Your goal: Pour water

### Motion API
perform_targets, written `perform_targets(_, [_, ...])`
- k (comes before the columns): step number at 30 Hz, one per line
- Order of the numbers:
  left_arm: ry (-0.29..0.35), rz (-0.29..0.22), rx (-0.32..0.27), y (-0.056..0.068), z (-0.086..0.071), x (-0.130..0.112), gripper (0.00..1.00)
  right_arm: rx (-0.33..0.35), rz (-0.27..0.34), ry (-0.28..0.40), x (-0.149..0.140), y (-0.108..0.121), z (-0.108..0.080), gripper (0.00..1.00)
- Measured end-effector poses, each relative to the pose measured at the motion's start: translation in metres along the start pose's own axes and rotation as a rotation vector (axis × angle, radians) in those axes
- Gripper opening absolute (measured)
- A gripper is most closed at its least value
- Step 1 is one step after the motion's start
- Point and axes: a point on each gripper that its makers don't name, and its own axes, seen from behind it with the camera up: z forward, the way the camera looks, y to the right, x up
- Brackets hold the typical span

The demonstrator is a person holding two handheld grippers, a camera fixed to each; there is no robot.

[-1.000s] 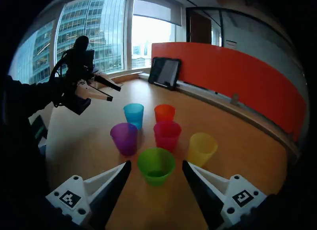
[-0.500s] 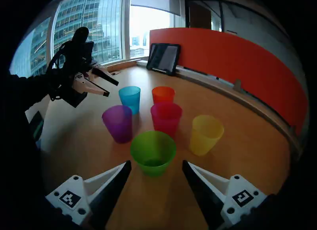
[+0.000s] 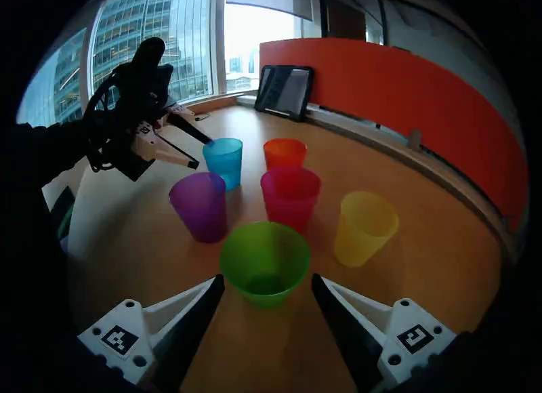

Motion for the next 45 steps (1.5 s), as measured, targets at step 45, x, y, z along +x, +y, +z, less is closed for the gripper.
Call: perform_targets(45, [-0.012, -0.012, -0.050, 0.003, 0.039, 0.016, 0.87, 0.011, -0.002, 0.007, 0.009, 0.002, 0.014, 1.00])
